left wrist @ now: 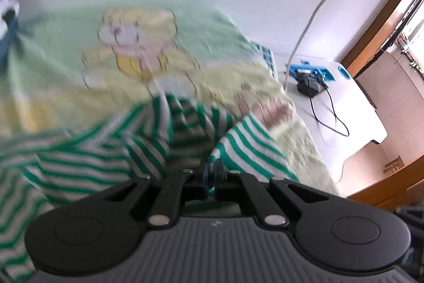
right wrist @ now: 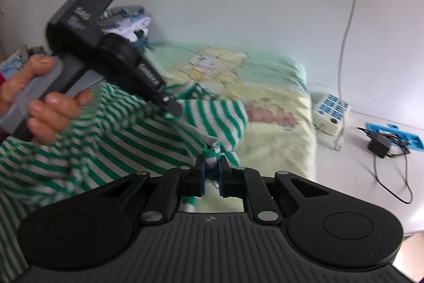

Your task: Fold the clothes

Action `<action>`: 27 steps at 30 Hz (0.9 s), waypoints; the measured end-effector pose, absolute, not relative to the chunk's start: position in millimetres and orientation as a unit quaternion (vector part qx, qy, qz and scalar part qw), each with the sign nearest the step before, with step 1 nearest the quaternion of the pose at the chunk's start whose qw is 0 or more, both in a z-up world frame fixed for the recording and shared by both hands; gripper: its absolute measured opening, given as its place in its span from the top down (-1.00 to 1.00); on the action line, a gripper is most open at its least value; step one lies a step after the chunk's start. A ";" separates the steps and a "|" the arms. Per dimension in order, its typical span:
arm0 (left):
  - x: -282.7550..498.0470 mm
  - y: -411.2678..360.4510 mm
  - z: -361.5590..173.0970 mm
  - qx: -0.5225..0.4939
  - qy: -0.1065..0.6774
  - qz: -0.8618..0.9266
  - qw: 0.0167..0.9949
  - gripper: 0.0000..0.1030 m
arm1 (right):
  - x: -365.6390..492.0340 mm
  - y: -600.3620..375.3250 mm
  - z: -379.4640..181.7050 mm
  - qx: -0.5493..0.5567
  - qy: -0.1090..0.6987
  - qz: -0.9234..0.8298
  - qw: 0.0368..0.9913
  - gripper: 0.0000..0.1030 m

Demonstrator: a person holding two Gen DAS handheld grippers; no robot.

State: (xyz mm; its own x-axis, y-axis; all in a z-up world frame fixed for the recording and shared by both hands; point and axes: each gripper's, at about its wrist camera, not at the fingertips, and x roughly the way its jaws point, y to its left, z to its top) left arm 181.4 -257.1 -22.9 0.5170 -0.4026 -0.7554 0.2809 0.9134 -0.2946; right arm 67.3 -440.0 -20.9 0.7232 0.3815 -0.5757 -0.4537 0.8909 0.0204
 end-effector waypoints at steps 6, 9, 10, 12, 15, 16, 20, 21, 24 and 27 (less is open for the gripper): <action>188.7 -228.5 10.9 -0.030 0.421 -0.194 0.886 1.00 | 64.9 -396.2 -5.2 -0.042 0.283 0.243 0.927 0.81; 193.8 -209.2 22.0 -0.017 0.416 -0.192 0.889 1.00 | 66.7 -369.3 0.8 -0.020 0.285 0.244 0.927 0.81; 196.2 -201.6 24.0 -0.015 0.417 -0.191 0.889 1.00 | 67.4 -358.2 1.3 -0.014 0.287 0.241 0.927 0.81; 201.1 -186.6 25.4 -0.014 0.419 -0.190 0.888 1.00 | 68.4 -336.0 1.2 -0.003 0.290 0.235 0.928 0.81; 205.8 -166.3 26.2 -0.008 0.419 -0.187 0.889 1.00 | 69.1 -305.3 -0.8 0.013 0.289 0.230 0.929 0.81; 206.8 -159.5 26.1 -0.006 0.418 -0.186 0.889 1.00 | 70.4 -295.3 -1.7 0.019 0.289 0.228 0.930 0.81; 208.3 -133.8 21.3 -0.005 0.419 -0.183 0.889 1.00 | 74.4 -259.3 -5.1 0.034 0.290 0.221 0.931 0.81; 208.6 -127.3 19.2 -0.006 0.421 -0.182 0.888 1.00 | 74.7 -252.8 -6.0 0.034 0.290 0.220 0.931 0.81; 209.7 -108.3 11.7 -0.006 0.430 -0.176 0.886 1.00 | 73.9 -235.7 -7.9 0.037 0.292 0.221 0.930 0.81; 212.9 -93.7 3.9 -0.002 0.436 -0.168 0.884 1.00 | 73.7 -220.2 -12.8 0.029 0.292 0.221 0.930 0.81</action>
State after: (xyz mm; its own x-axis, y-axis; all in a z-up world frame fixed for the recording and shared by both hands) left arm 212.9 -93.7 3.9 0.5628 -0.2987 -0.7707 0.2948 0.9436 -0.1505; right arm 73.7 -220.2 -12.8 0.7317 0.4285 -0.5301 -0.3951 0.9003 0.1824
